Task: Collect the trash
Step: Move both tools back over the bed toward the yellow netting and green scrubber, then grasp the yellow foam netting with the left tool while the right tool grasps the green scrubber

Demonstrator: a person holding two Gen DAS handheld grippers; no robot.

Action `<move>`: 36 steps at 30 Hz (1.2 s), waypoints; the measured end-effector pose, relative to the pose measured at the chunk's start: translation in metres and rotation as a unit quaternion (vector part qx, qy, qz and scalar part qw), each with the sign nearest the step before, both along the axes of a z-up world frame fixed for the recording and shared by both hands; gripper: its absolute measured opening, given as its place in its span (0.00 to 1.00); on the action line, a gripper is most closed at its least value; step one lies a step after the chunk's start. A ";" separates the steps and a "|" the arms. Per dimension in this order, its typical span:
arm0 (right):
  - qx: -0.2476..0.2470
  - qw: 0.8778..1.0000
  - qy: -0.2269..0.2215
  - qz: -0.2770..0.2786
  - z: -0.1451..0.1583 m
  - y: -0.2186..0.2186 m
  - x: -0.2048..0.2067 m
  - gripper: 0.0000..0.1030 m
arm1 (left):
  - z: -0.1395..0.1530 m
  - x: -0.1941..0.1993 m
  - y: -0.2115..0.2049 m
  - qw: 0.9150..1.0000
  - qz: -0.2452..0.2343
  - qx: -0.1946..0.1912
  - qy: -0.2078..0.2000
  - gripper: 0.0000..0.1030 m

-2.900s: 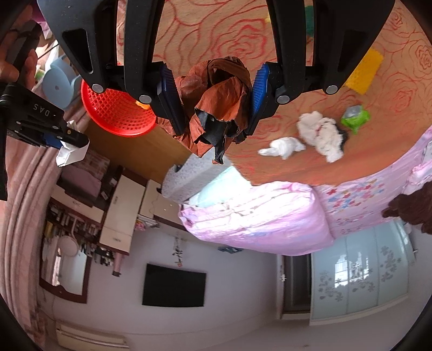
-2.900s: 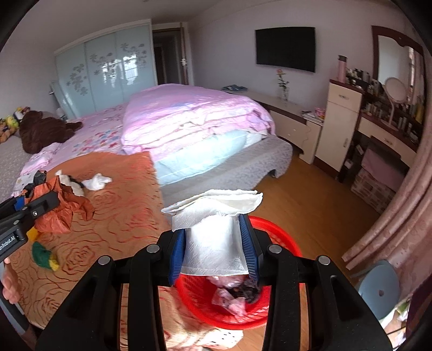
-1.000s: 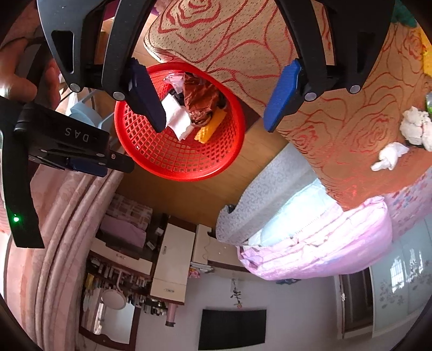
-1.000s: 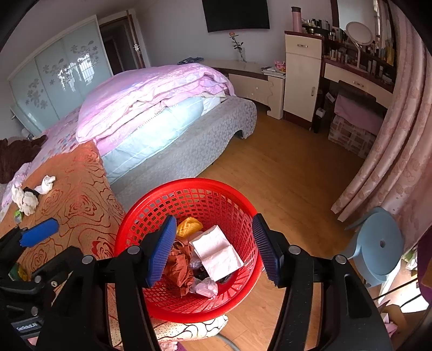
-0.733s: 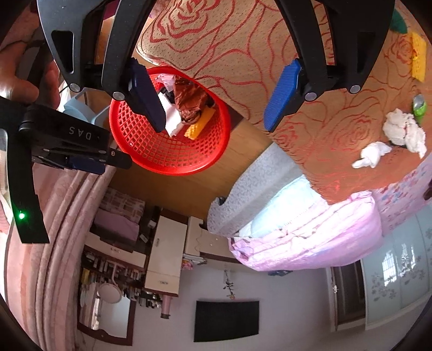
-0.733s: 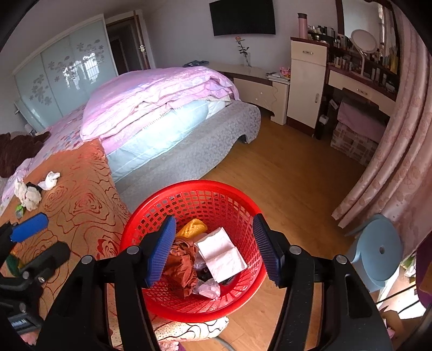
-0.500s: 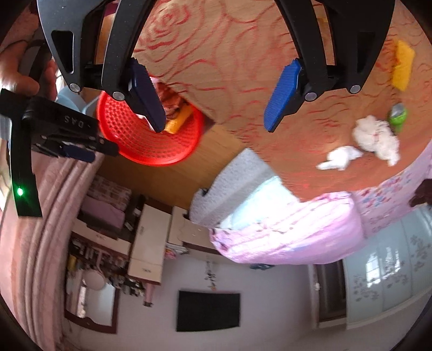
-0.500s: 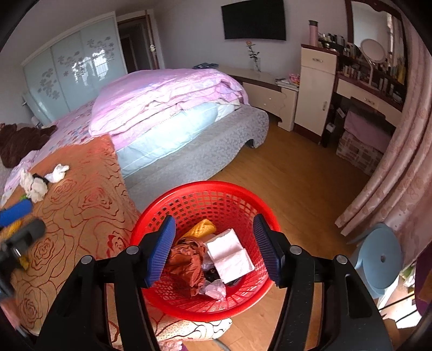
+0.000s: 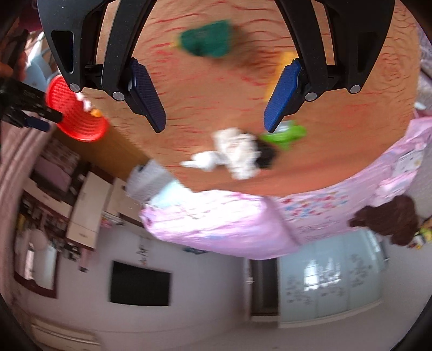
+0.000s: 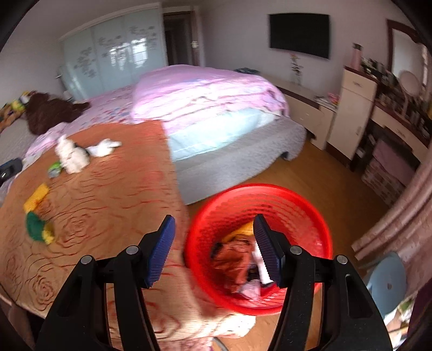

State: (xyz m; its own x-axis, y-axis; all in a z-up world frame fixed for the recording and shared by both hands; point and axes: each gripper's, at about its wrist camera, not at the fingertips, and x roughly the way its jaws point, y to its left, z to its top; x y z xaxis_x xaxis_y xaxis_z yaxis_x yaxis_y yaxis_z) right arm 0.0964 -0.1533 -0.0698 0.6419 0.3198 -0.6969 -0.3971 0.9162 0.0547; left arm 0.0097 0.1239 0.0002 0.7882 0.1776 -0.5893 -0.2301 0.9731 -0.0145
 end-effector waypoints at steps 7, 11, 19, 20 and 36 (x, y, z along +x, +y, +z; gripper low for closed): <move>-0.003 0.998 0.006 0.059 0.000 0.039 -0.018 0.57 | -0.021 -0.012 0.059 0.998 0.047 -0.005 0.033 0.70; 0.000 0.996 0.007 0.087 0.002 0.055 -0.028 0.57 | -0.045 -0.007 0.081 0.996 0.057 -0.025 0.065 0.70; 0.007 0.990 0.015 0.141 0.002 0.087 -0.039 0.57 | -0.073 -0.004 0.096 0.992 0.067 -0.046 0.101 0.54; 0.009 0.988 0.017 0.150 0.001 0.094 -0.041 0.57 | -0.074 -0.003 0.096 0.991 0.066 -0.051 0.101 0.50; 0.007 0.956 0.020 0.292 0.000 0.188 -0.072 0.57 | -0.071 -0.009 0.101 0.991 0.067 -0.079 0.080 0.18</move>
